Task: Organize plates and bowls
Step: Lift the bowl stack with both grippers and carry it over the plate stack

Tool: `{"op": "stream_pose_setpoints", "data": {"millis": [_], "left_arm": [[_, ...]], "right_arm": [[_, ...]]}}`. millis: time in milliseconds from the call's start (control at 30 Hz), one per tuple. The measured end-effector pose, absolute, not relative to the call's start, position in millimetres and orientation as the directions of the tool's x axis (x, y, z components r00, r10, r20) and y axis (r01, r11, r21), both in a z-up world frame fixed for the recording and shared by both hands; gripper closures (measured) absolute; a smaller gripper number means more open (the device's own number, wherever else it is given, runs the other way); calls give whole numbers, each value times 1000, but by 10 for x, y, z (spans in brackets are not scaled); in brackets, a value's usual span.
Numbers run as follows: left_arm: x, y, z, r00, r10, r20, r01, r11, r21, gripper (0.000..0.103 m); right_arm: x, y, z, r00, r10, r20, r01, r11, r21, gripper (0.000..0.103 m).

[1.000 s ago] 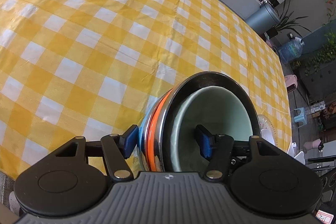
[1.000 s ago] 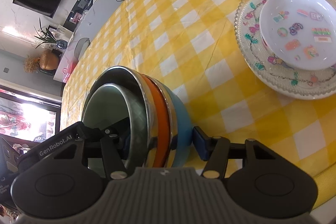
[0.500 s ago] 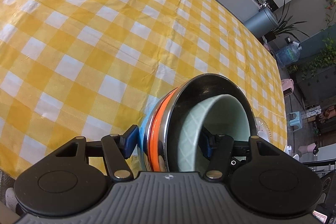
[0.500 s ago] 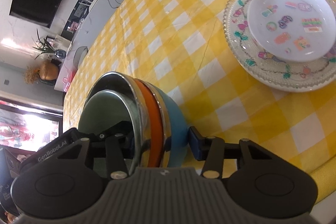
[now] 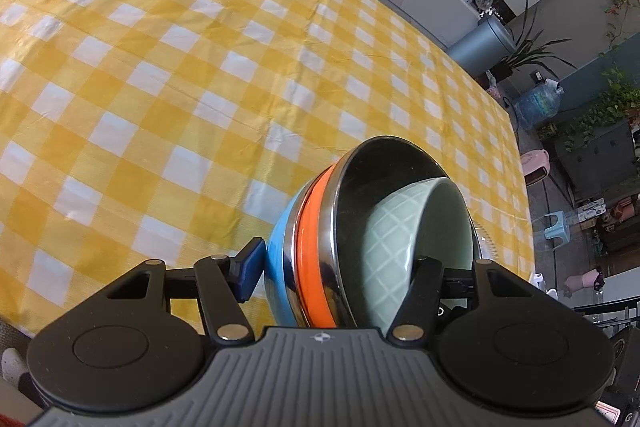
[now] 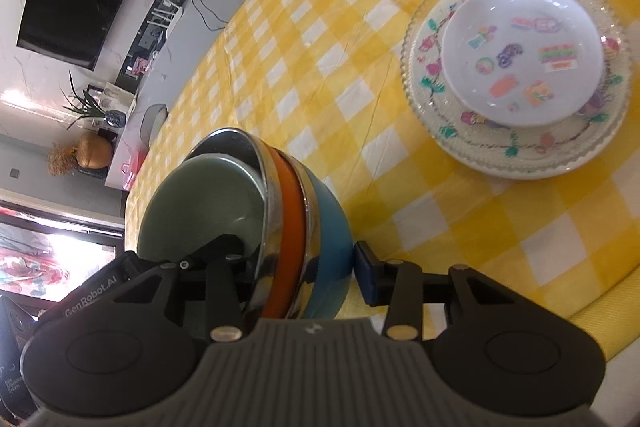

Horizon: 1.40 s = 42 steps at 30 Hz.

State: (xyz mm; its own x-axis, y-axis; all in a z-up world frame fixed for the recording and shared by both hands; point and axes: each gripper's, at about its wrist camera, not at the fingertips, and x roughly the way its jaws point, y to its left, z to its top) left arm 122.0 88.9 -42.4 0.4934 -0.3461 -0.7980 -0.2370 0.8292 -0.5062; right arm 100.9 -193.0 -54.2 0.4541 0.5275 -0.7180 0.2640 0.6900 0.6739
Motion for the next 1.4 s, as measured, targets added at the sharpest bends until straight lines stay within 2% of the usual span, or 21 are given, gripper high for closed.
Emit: {"op": "stream_pose_setpoints", "data": {"millis": [633,933,1400], "left_arm": [[1357,232,-155,549,-419,-723,-135,809,-572,37],[1531,-165,-132,533,-476,-700,-89,791,-606,37],[1743,-619,-402,491,-531,-691,-78,763,-641,37]], "right_arm": [[868,-2589,-174,565,473,-677,266,672,691,62],[918,-2999,1,594,421,-686,287,686,669,62],[1060,-3489,-78,602,365,-710,316,708,631,62]]}}
